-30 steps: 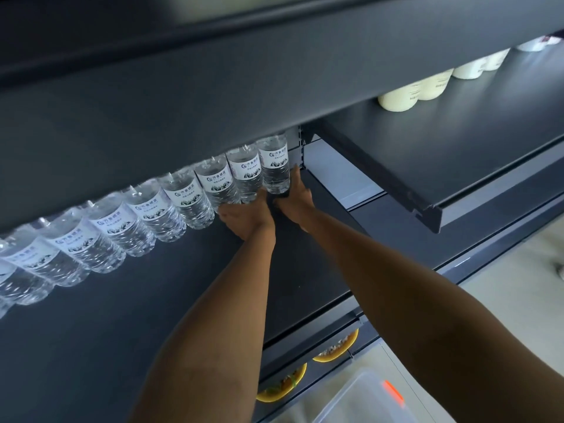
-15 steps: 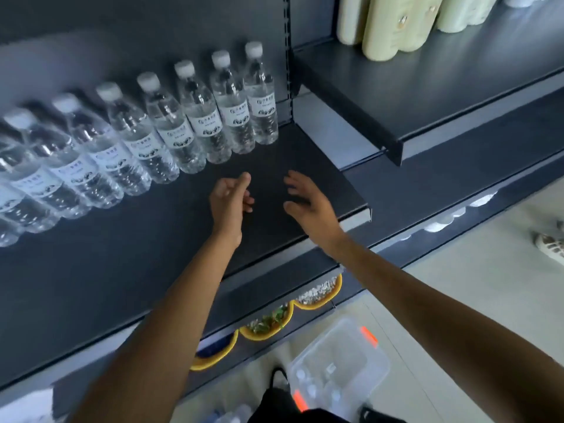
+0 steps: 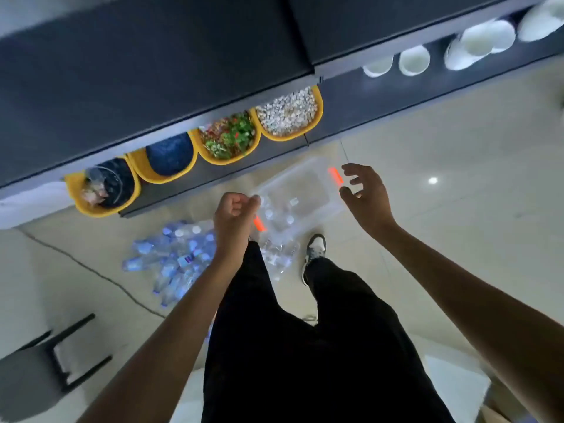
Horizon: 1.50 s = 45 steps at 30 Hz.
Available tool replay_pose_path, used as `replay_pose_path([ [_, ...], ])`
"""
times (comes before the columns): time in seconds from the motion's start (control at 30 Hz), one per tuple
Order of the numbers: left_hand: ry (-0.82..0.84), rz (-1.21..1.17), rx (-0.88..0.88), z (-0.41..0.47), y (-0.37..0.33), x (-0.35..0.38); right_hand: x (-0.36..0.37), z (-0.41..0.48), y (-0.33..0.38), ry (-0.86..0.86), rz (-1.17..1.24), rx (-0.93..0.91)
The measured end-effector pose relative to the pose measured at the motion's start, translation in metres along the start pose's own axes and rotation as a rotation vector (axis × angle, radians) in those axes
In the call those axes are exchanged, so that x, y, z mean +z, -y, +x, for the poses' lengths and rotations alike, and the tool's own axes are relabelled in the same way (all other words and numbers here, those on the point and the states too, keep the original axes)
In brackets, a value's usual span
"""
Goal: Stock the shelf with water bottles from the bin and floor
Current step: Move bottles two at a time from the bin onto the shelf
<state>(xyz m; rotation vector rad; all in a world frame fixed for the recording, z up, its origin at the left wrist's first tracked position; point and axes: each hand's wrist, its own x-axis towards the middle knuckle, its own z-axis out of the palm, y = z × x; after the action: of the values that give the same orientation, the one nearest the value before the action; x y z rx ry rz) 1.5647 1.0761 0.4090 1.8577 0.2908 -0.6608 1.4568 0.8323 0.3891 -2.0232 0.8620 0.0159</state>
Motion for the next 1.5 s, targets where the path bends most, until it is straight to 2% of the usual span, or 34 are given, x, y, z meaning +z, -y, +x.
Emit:
replay_pose_path([
  [0.1,0.040,0.152,-0.151,0.022,0.079,0.028,0.032,-0.024,-0.083,0.104,-0.134,0.178],
  [0.23,0.125,0.407,-0.180,0.079,0.171,0.057,0.095,-0.032,-0.168,0.267,-0.334,0.246],
  [0.37,0.192,0.758,-0.056,0.147,0.255,0.084,0.177,-0.004,-0.228,0.374,-0.451,0.212],
  [0.53,0.238,1.207,0.161,0.228,0.329,0.118,0.282,0.058,-0.278,0.455,-0.507,0.084],
  [0.63,0.323,1.408,0.310,0.267,0.371,0.127,0.331,0.095,-0.302,0.536,-0.521,0.043],
  [0.77,0.372,1.536,0.462,0.296,0.408,0.126,0.363,0.126,-0.334,0.691,-0.517,0.109],
  [0.93,0.295,1.463,0.514,0.317,0.421,0.129,0.380,0.141,-0.366,0.688,-0.483,0.105],
  [1.07,0.321,1.344,0.445,0.316,0.421,0.134,0.377,0.137,-0.371,0.620,-0.440,0.073],
  [1.17,0.290,1.140,0.360,0.306,0.410,0.132,0.361,0.131,-0.360,0.520,-0.369,0.092],
  [1.27,0.225,0.886,0.299,0.284,0.379,0.127,0.333,0.124,-0.336,0.421,-0.303,0.074],
  [1.5,-0.015,0.473,0.346,0.209,0.251,0.106,0.231,0.110,-0.228,0.216,-0.205,-0.036],
])
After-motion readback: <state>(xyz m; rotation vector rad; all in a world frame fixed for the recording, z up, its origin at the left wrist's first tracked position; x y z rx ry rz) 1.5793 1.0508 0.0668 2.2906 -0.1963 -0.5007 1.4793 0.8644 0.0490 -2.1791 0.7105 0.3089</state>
